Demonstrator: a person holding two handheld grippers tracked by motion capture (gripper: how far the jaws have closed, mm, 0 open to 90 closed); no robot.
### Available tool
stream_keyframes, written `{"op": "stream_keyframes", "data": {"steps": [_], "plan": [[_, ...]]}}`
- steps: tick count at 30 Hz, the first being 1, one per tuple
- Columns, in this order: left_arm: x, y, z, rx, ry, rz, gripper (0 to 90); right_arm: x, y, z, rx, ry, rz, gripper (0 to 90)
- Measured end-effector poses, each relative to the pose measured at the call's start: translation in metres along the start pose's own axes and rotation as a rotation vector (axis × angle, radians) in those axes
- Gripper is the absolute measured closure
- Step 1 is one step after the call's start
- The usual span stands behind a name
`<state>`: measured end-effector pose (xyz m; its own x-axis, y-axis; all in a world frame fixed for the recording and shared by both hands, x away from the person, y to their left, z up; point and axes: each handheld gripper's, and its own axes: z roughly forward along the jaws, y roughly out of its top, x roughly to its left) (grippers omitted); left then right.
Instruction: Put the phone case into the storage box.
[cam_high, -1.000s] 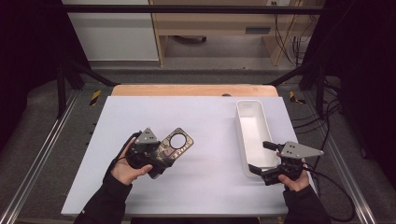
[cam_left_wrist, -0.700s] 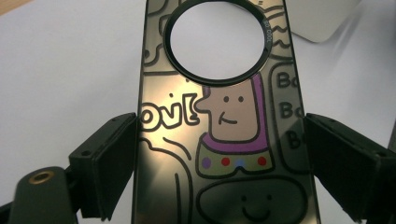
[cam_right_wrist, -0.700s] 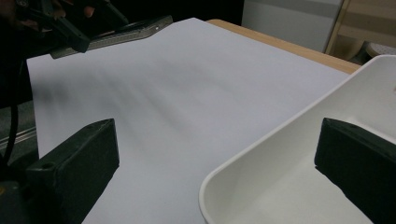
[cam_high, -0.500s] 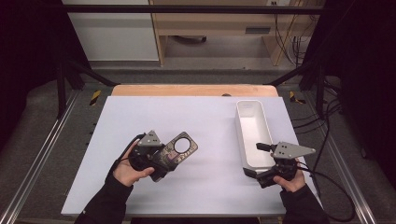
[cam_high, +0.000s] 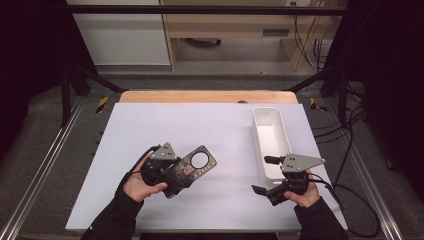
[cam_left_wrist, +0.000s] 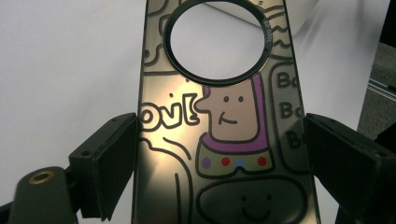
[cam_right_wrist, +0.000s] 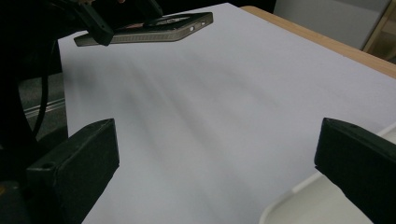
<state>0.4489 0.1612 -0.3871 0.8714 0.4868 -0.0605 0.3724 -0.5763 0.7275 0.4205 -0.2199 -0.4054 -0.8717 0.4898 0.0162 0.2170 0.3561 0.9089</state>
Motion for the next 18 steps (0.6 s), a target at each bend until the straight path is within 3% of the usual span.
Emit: {"op": "stream_keyframes", "data": {"steps": [18], "plan": [[-0.009, 0.001, 0.012, 0.012, -0.062, 0.04, 11.6, 0.01, 0.009, 0.015, 0.018, 0.061, -0.03, 0.5]]}}
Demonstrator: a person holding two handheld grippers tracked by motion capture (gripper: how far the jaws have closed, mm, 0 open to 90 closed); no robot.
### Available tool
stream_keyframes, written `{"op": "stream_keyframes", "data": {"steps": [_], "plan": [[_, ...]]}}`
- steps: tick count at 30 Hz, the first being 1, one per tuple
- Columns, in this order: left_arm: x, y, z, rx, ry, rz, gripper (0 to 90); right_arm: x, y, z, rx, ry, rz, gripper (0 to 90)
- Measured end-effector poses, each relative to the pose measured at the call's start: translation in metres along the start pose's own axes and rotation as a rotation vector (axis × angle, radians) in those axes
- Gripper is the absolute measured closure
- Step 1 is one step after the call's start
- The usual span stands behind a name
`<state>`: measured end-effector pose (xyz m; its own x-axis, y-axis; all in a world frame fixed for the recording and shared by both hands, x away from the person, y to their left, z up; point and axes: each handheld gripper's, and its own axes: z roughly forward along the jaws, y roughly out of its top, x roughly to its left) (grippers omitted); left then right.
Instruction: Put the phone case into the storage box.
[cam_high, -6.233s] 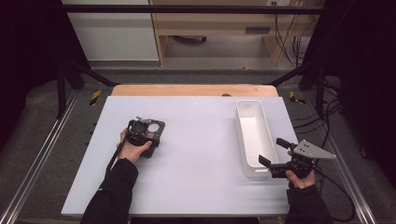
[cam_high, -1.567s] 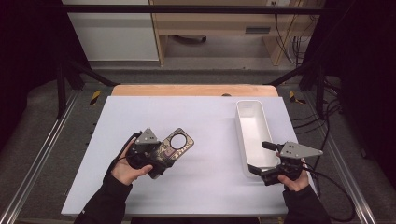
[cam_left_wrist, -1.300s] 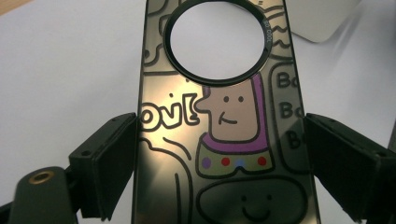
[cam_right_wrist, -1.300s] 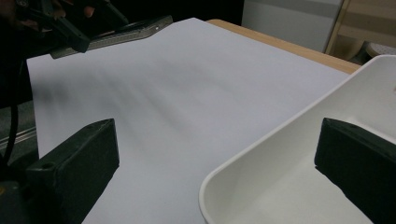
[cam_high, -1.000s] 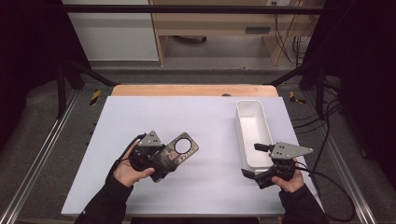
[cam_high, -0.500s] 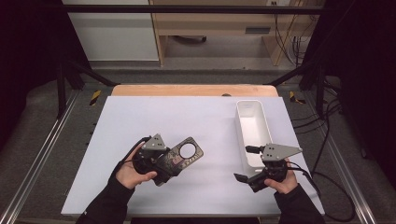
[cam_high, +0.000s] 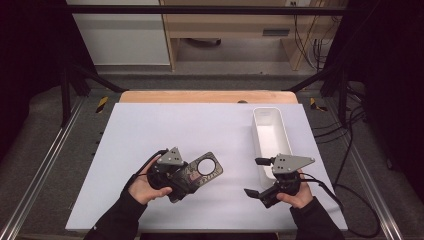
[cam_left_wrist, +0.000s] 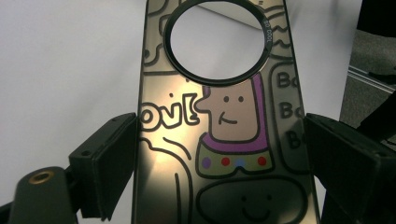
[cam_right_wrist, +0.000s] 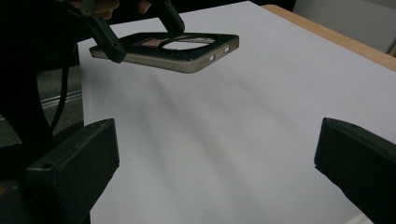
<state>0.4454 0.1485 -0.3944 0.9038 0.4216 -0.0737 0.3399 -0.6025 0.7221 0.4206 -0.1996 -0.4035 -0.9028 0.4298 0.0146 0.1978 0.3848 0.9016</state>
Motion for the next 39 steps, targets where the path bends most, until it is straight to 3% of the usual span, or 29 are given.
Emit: {"op": "stream_keyframes", "data": {"steps": [31, 39], "plan": [[-0.014, 0.005, 0.013, 0.015, -0.078, 0.071, 11.6, 0.008, 0.01, 0.025, 0.055, 0.081, -0.038, 0.8], [-0.015, 0.005, 0.013, 0.017, -0.103, 0.085, 11.6, 0.012, 0.013, 0.034, 0.094, 0.11, -0.061, 1.4]]}}
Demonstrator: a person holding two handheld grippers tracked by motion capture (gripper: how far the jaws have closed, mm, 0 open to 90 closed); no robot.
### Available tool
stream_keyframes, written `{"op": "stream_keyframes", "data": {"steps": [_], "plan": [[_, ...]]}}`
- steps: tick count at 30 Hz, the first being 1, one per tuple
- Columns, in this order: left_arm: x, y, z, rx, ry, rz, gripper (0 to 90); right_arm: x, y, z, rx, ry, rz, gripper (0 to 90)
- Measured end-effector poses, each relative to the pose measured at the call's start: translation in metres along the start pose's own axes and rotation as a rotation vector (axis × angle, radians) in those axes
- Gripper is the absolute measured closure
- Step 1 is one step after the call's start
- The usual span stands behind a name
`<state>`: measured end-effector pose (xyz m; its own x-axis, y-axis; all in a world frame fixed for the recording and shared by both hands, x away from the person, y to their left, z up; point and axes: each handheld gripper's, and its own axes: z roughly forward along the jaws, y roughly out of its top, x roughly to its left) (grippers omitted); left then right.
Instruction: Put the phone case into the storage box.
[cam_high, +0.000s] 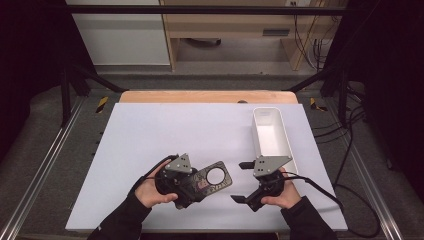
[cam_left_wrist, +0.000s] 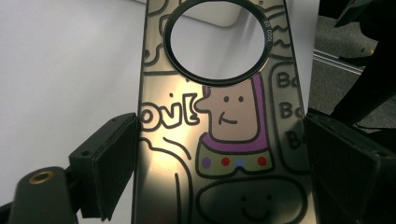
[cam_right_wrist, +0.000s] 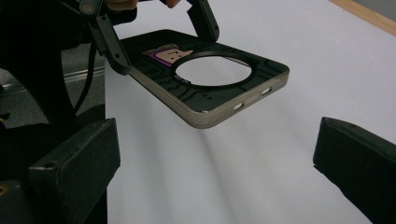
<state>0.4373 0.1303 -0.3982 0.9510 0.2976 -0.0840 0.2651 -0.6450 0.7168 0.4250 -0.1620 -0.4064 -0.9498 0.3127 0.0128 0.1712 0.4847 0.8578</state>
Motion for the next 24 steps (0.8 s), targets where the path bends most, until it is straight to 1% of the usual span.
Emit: {"op": "stream_keyframes", "data": {"steps": [3, 4, 11, 24], "plan": [[-0.001, 0.0, 0.001, 0.01, -0.004, 0.014, 11.6, 0.001, 0.001, 0.003, 0.016, 0.01, -0.008, 1.5], [-0.001, 0.0, 0.001, 0.01, -0.004, 0.014, 11.6, 0.001, 0.001, 0.003, 0.016, 0.01, -0.008, 1.5], [-0.003, 0.003, 0.004, 0.025, -0.02, 0.048, 11.6, 0.001, 0.001, 0.007, 0.034, 0.022, -0.009, 1.5], [-0.004, 0.008, 0.004, 0.038, -0.033, 0.075, 11.6, -0.002, 0.0, 0.011, 0.052, 0.025, -0.003, 1.8]]}}
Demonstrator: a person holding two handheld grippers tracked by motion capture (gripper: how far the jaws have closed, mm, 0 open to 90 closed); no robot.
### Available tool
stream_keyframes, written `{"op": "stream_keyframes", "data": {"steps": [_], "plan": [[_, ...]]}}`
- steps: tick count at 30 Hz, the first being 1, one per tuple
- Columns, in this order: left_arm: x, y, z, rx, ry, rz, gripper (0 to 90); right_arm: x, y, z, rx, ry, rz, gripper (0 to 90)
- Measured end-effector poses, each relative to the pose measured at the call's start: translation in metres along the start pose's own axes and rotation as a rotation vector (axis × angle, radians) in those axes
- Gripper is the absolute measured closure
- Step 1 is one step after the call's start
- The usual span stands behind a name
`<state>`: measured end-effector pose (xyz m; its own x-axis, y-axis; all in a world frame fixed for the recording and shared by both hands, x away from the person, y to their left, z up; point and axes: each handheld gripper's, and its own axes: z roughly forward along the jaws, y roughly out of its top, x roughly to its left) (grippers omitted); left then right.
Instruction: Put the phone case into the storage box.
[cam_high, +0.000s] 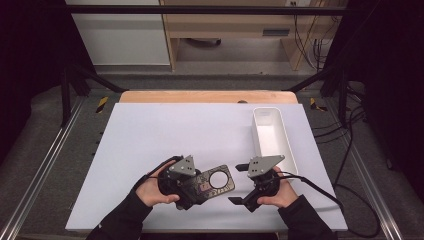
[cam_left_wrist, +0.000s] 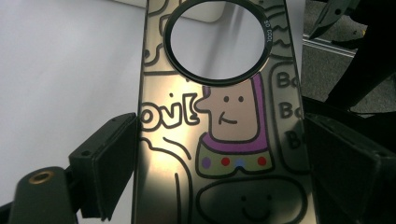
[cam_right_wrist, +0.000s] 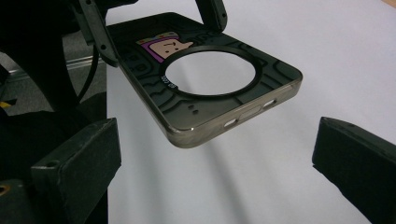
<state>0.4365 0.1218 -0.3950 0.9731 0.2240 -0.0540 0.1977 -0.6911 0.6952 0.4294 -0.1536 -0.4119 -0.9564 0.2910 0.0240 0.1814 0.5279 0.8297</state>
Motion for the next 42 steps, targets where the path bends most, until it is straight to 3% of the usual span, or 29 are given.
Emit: {"op": "stream_keyframes", "data": {"steps": [18, 42], "plan": [[-0.002, 0.008, 0.008, 0.031, -0.043, 0.059, 11.6, 0.0, 0.003, 0.004, 0.018, 0.025, -0.017, 2.1], [-0.002, 0.014, 0.011, 0.021, -0.097, 0.123, 11.6, 0.002, 0.009, 0.015, 0.038, 0.097, -0.047, 2.8]]}}
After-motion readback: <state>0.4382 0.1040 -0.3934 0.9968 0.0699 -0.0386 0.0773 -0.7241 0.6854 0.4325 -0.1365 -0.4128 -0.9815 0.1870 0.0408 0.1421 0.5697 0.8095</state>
